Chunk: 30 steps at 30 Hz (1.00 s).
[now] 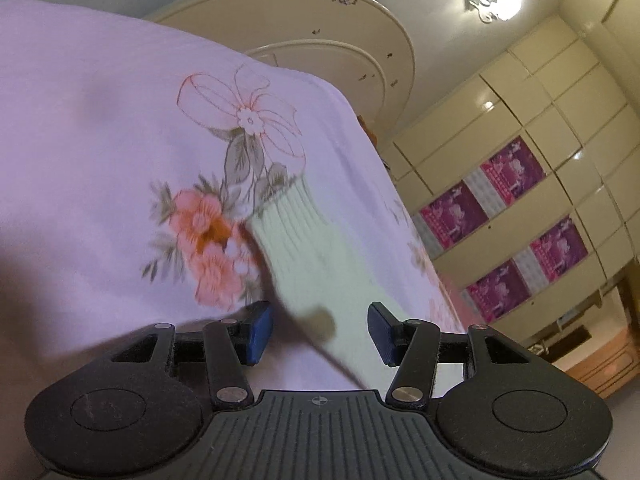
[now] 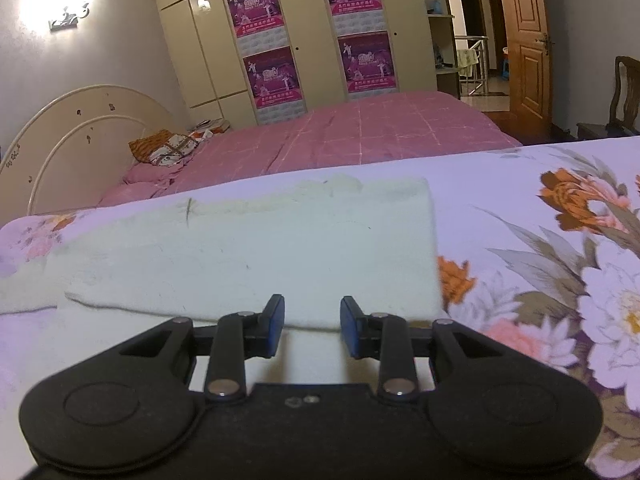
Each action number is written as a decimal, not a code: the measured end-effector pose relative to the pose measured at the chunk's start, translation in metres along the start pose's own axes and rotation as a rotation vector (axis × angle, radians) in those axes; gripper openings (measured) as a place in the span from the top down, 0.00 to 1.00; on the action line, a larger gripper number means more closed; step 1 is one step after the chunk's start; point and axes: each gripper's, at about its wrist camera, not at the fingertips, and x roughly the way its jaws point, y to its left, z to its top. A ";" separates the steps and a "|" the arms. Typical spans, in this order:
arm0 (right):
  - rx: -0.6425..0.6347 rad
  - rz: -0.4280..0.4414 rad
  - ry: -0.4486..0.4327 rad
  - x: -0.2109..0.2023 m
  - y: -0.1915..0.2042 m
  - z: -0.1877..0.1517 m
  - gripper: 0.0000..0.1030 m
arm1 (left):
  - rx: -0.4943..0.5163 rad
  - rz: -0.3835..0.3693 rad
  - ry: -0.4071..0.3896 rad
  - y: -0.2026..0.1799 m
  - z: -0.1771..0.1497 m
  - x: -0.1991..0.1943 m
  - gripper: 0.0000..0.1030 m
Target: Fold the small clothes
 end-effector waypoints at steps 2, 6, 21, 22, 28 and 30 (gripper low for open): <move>0.003 0.001 0.004 0.005 0.001 0.001 0.70 | -0.012 -0.007 -0.007 0.001 0.006 0.014 0.48; -0.001 -0.002 0.012 0.011 0.001 0.001 0.70 | 0.019 0.016 -0.007 -0.007 0.008 0.029 0.53; 0.040 -0.033 -0.007 -0.008 -0.018 0.001 0.69 | 0.433 -0.182 0.057 -0.180 -0.044 0.049 0.98; 0.044 -0.033 -0.010 -0.011 -0.019 0.001 0.69 | 0.459 -0.209 0.079 -0.199 -0.056 0.053 0.98; 0.057 -0.037 -0.025 -0.024 -0.029 -0.002 0.69 | 0.613 -0.340 0.199 -0.286 -0.146 0.056 0.98; 0.067 -0.039 -0.028 -0.026 -0.033 -0.003 0.69 | 0.653 -0.367 0.246 -0.306 -0.179 0.046 0.98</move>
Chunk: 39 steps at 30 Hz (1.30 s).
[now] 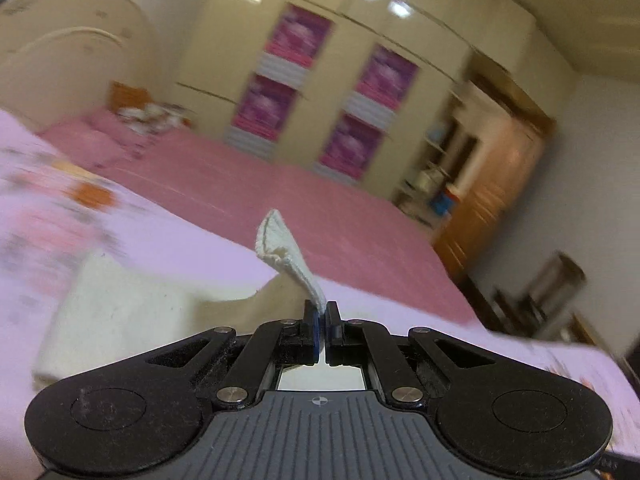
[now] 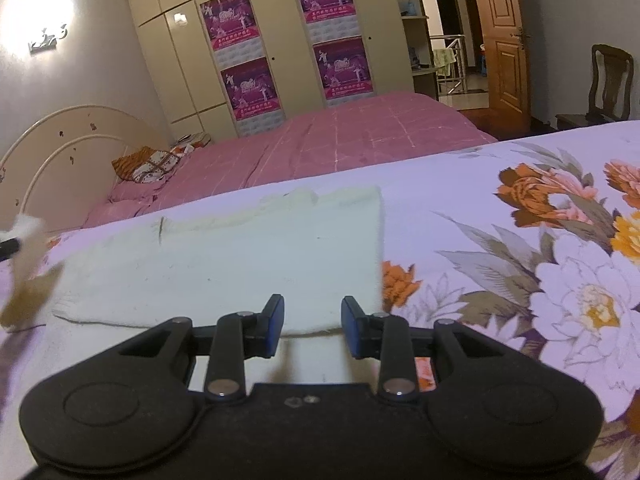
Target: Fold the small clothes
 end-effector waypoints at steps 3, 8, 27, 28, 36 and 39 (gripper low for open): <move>0.018 -0.001 -0.002 -0.005 -0.007 -0.002 0.69 | 0.082 -0.038 0.066 -0.048 -0.021 0.021 0.98; 0.052 -0.001 -0.007 -0.010 -0.017 -0.006 0.69 | 0.186 -0.076 0.162 -0.119 -0.054 0.031 0.97; 0.210 0.239 0.120 0.074 0.038 0.006 0.65 | 0.045 0.274 0.107 -0.012 -0.070 -0.086 0.47; 0.207 0.240 0.123 0.081 0.044 0.006 0.65 | 0.030 0.267 0.107 -0.011 -0.068 -0.084 0.47; 0.050 0.226 0.076 0.087 0.082 0.023 0.95 | 0.008 0.232 0.102 -0.013 -0.070 -0.056 0.47; 0.064 0.217 -0.061 0.056 0.075 0.039 0.95 | 0.041 0.232 0.110 -0.010 -0.066 -0.044 0.47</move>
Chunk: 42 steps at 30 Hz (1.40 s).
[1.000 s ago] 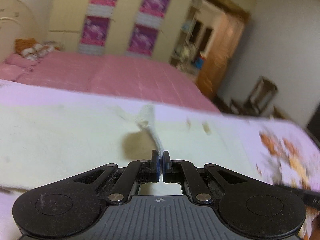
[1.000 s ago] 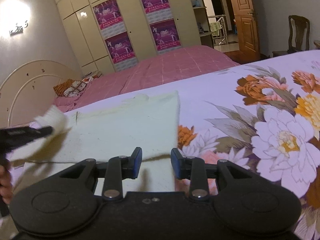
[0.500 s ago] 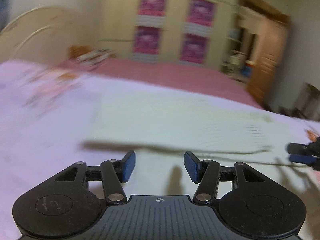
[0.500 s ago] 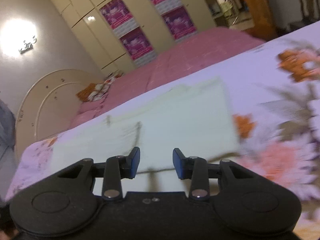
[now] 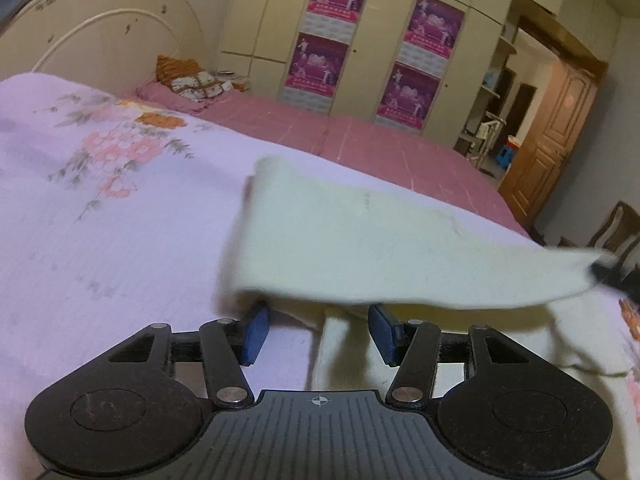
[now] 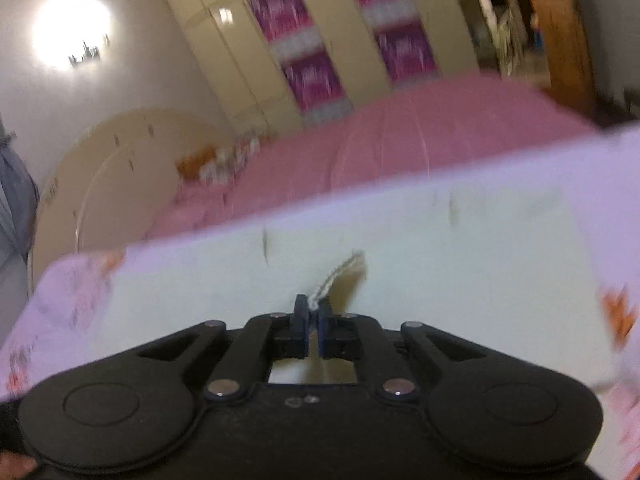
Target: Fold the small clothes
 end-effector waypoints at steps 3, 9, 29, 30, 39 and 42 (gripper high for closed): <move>0.026 -0.017 -0.053 -0.020 -0.014 0.012 0.95 | -0.007 -0.001 0.000 0.002 0.002 0.005 0.47; 0.019 -0.067 -0.044 -0.041 -0.040 0.006 0.95 | -0.019 0.001 0.003 0.010 0.002 0.012 0.51; -0.004 -0.174 0.025 -0.048 -0.073 -0.022 0.95 | 0.009 -0.010 0.040 0.011 0.003 0.011 0.74; -0.003 -0.178 0.039 -0.045 -0.075 -0.025 0.95 | 0.010 -0.010 0.041 0.011 0.004 0.011 0.74; -0.061 -0.144 -0.038 -0.053 -0.066 -0.007 0.95 | 0.039 -0.007 0.043 0.010 0.003 0.012 0.74; -0.080 -0.140 -0.051 -0.057 -0.066 -0.002 0.95 | 0.038 -0.006 0.045 0.010 0.003 0.013 0.74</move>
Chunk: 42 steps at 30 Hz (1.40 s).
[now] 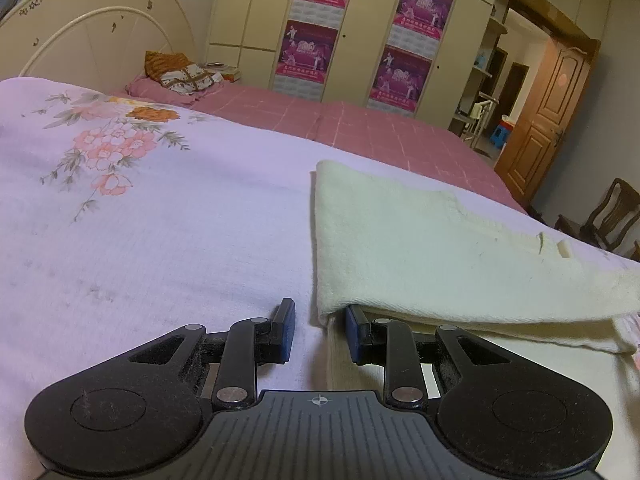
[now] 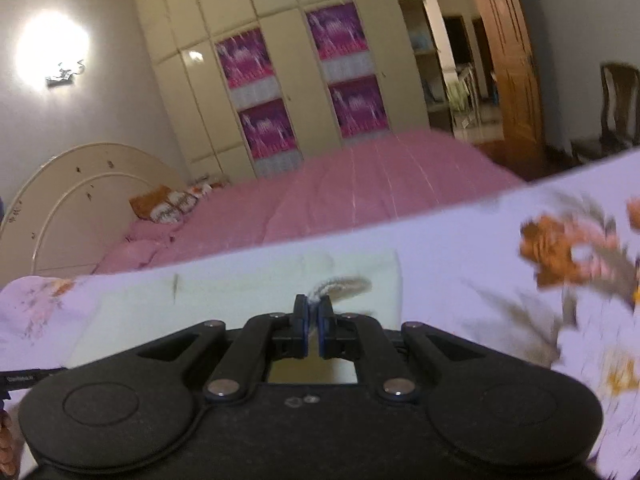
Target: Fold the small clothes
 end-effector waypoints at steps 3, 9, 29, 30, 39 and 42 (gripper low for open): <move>0.023 -0.053 0.126 0.018 -0.015 -0.023 0.95 | 0.003 0.000 0.002 0.000 0.000 0.000 0.74; 0.036 -0.060 0.144 0.026 -0.017 -0.035 0.94 | 0.032 0.003 0.012 -0.002 0.000 -0.001 0.74; -0.233 -0.106 0.153 0.032 0.056 -0.047 0.78 | 0.276 -0.051 -0.040 -0.068 -0.018 -0.002 0.42; -0.219 -0.147 0.142 0.026 0.041 -0.046 0.79 | 0.258 -0.074 -0.042 -0.056 -0.018 -0.003 0.42; -0.112 -0.031 0.071 0.059 0.059 -0.014 0.72 | 0.313 -0.084 -0.132 -0.094 0.025 0.021 0.42; -0.153 -0.012 0.113 0.086 0.079 -0.016 0.73 | 0.312 -0.065 -0.083 -0.099 0.034 0.047 0.42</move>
